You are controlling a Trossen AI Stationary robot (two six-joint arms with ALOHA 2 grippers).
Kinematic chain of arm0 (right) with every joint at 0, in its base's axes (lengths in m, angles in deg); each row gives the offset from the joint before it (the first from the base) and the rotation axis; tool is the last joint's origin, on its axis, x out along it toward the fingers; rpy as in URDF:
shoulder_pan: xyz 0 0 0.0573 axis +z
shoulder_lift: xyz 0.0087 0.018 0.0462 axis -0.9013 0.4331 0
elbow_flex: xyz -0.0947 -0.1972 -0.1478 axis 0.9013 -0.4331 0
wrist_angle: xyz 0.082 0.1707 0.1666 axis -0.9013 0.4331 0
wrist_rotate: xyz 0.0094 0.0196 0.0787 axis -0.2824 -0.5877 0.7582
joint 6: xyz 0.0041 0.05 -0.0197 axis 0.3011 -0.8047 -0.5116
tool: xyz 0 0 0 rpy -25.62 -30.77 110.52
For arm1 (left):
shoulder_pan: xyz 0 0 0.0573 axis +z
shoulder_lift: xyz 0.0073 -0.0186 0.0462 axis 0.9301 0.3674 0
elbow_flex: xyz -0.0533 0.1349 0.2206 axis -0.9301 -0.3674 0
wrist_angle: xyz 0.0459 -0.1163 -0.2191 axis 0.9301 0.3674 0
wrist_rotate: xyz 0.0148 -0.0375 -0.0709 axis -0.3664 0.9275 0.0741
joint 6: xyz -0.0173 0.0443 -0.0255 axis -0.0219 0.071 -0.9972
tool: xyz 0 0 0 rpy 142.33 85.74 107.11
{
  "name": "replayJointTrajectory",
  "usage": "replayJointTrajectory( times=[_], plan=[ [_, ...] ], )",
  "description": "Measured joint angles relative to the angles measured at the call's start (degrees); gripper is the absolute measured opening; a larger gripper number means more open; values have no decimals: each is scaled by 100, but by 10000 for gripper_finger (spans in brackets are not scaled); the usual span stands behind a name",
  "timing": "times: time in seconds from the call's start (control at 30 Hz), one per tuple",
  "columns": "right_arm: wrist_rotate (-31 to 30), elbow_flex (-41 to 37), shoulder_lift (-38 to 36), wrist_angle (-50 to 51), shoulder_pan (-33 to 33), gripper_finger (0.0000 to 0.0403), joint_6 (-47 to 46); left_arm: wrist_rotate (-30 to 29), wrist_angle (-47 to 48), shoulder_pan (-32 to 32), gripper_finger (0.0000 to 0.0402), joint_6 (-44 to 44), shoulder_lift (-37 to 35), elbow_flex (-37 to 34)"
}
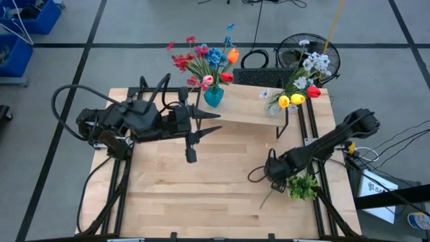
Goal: Pick and place flowers into a vace then onto a shelf
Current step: Put the white tulip into the transparent vase
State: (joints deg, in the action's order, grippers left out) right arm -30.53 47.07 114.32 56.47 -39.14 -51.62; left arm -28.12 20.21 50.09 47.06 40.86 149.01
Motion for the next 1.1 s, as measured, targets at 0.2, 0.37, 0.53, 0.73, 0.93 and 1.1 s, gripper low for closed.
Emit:
replayJointTrajectory(
  times=[0.2, 0.37, 0.53, 0.73, 0.93, 1.1],
  plan=[
    [-17, 33, 395, 39, 255, 181, 665, 0, 63, 0, 129, -2, 0, 0],
    [-34, 26, 502, 6, 250, 111, 616, -5, 61, 30, 129, -7, 0, 0],
    [259, 22, 295, -74, 292, 14, 542, -9, 60, 33, 129, -17, 0, 0],
    [459, 4, -481, -95, 292, 1, 368, -9, 56, 37, 129, -45, 0, 0],
    [228, 2, -1144, 32, 225, 38, 980, -7, 54, 37, 129, -118, 0, 0],
    [144, 2, -1399, 579, -36, 105, 484, -7, 50, 37, 129, -236, 0, 0]
  ],
)
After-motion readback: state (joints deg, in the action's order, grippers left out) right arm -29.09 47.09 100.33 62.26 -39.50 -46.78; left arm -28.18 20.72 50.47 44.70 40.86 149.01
